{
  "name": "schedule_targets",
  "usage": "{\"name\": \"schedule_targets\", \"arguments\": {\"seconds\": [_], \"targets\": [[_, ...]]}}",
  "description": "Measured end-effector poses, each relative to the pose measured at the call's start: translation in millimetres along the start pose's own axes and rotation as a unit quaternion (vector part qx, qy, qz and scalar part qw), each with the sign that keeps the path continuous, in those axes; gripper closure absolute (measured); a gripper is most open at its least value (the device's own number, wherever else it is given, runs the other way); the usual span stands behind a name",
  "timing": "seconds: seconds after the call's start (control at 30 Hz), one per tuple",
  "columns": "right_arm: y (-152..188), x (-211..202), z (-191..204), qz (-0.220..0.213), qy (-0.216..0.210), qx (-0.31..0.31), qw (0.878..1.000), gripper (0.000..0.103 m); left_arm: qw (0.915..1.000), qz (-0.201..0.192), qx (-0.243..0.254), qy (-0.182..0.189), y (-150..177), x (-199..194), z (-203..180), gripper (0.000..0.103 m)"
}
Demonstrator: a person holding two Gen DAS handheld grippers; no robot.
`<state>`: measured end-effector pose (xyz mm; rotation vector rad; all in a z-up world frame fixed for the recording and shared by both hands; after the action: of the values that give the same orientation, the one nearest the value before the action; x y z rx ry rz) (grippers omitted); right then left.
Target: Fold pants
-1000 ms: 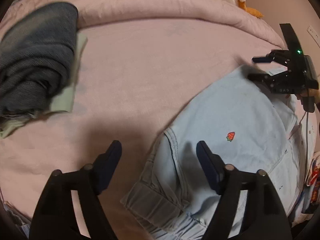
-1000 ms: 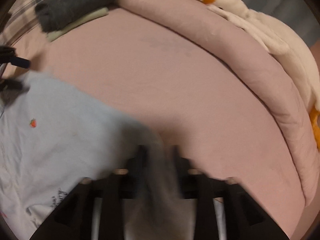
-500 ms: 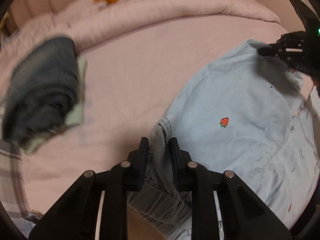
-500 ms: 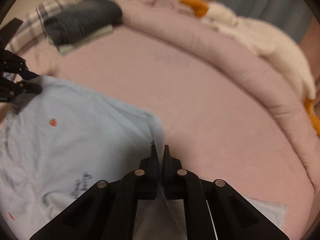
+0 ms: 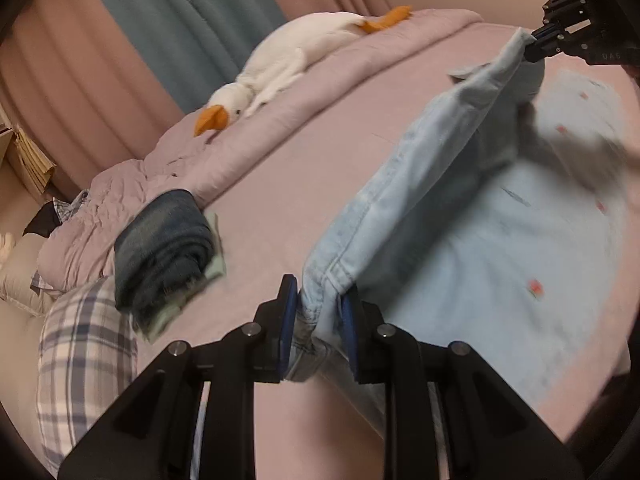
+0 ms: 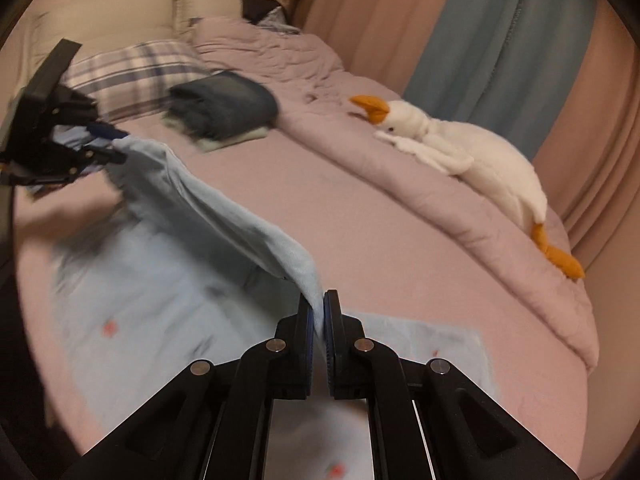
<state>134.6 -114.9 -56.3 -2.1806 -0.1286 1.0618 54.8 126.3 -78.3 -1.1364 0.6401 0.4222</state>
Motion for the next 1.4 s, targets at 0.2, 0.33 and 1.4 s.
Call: {"name": "schedule_targets", "arguments": {"seconds": [0.2, 0.33, 1.4], "targets": [[53, -15, 70, 0.040, -0.037, -0.013, 0.998, 0.098, 0.9994, 0.032, -0.011, 0.002, 59, 16, -31, 0.084], [83, 10, 109, 0.094, -0.057, -0.036, 0.993, 0.098, 0.9973, 0.058, 0.040, -0.021, 93, 29, -56, 0.085], [68, 7, 101, 0.015, -0.160, 0.145, 0.976, 0.089, 0.9823, 0.028, -0.139, 0.123, 48, -2, -85, 0.039]]}}
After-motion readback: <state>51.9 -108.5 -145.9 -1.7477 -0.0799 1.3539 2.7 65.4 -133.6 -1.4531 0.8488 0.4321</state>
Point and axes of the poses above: each gripper's, at about its wrist camera, not at the fingertips, and x roughly the way its jaws point, z to its left, y to its underside, the point moved 6 cm from there along x, roughly the way its jaws point, and after that the axes turned 15 degrees about -x, right-handed, at the moved point
